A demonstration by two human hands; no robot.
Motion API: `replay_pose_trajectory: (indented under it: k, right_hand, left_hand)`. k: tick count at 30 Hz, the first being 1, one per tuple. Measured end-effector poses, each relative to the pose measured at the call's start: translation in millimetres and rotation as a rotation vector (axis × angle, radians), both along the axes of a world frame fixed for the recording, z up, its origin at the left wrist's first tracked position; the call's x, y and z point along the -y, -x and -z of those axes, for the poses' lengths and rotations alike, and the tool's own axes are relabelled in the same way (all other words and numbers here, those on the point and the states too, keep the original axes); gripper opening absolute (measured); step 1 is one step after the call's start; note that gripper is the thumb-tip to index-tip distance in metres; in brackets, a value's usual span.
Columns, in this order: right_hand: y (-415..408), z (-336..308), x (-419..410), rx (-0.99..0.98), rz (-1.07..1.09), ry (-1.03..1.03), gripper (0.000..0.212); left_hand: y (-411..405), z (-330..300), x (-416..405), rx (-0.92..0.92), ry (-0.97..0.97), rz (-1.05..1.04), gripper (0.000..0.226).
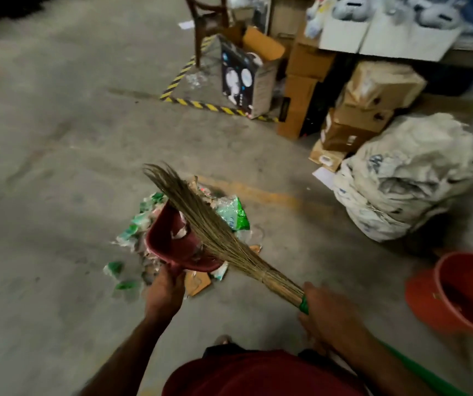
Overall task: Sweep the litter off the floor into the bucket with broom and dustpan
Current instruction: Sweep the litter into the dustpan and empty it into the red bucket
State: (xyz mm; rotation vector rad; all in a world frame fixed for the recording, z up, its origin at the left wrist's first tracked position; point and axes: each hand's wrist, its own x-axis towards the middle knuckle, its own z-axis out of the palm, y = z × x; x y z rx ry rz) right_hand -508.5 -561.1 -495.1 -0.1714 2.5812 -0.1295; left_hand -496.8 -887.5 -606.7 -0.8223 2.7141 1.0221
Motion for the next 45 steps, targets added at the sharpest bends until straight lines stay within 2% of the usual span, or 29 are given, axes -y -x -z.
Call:
replay_pose_trajectory:
  k: [9,20,25,28,30,33,36,40,45]
  right_hand:
    - [-25.0,-7.7,-135.3,-0.046,0.249,-0.004,0.036]
    - [-86.1,-2.1,-359.7,-0.129,0.614,0.019,0.048]
    - [-125.6,-12.1,-436.6,-0.077,0.749,-0.006,0.039]
    - [-145.2,-13.3,-468.7,-0.011,0.861,0.000,0.031]
    - [-154.5,-12.3,-483.7,0.018,0.912,-0.024,0.033]
    - [-161.1,-17.7,-499.0,0.101,1.006,-0.048,0.050]
    - [-159.4,-16.5,-516.3,0.105,1.107,-0.022,0.075]
    - [-138.4,-14.2,-539.9,0.155,1.237,0.035,0.059]
    - [-102.0,-10.6,-570.5,0.224,1.307,-0.005,0.052]
  left_hand:
    - [67.3,-4.4,-136.0,-0.011,0.005,0.212,0.031]
    - [126.2,-18.3,-398.9,-0.061,-0.030,0.588,0.022]
    - [138.5,-19.8,-518.3,-0.055,-0.016,0.778,0.025]
    - [141.8,-16.8,-576.8,-0.035,-0.014,0.911,0.024]
    - [144.1,-15.5,-612.8,-0.025,-0.013,0.996,0.022]
    - [150.7,-7.7,-660.9,0.035,-0.012,1.091,0.021]
    - [159.5,4.8,-703.3,0.088,-0.034,1.168,0.017]
    - [177.4,24.5,-756.4,0.161,-0.043,1.240,0.017]
    - [216.0,44.4,-819.4,0.203,-0.017,1.358,0.031]
